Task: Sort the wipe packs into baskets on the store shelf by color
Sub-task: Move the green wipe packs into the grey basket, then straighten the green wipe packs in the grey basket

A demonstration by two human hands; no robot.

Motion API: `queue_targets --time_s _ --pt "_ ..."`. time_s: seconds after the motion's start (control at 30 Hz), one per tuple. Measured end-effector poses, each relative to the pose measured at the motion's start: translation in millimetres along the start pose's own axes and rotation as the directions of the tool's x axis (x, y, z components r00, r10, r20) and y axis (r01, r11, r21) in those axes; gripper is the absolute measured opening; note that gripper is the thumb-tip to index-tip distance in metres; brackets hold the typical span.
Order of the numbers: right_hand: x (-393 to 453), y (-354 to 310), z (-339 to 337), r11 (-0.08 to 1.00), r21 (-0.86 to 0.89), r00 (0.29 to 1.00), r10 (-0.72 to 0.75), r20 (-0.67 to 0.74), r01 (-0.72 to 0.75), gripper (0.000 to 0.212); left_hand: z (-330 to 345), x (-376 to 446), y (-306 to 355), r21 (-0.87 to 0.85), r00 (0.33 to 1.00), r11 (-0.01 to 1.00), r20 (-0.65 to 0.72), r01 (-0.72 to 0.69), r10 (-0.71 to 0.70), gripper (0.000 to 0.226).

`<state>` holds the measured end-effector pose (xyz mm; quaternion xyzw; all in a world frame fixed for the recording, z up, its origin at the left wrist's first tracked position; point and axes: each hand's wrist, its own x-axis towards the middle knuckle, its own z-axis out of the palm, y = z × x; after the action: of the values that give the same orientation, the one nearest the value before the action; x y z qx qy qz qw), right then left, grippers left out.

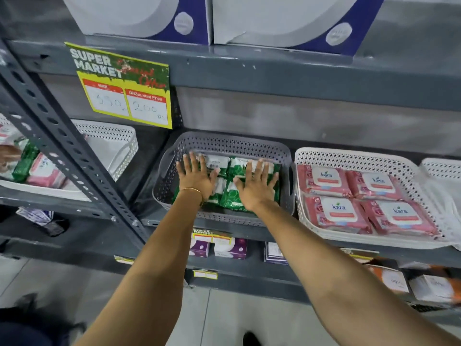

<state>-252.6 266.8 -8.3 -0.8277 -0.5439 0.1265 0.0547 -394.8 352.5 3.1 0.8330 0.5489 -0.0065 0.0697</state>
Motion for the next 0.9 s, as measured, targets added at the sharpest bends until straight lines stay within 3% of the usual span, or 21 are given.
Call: queue_targets --time_s 0.3,0.73,0.9 --pt "19 8 8 0.994 -0.058 0.994 -0.092 0.052 0.095 0.072 24 29 -8 0.033 0.974 0.975 0.054 -0.221 0.219 0.067" --pt "17 7 3 0.994 -0.05 0.993 -0.096 0.07 0.1 0.071 17 33 -5 0.018 0.972 0.98 0.131 -0.201 0.197 0.069" --pt "-1 15 -32 0.987 0.108 0.955 -0.082 -0.284 0.117 0.062 -10 17 26 -0.085 0.983 0.98 -0.032 -0.182 0.18 0.063"
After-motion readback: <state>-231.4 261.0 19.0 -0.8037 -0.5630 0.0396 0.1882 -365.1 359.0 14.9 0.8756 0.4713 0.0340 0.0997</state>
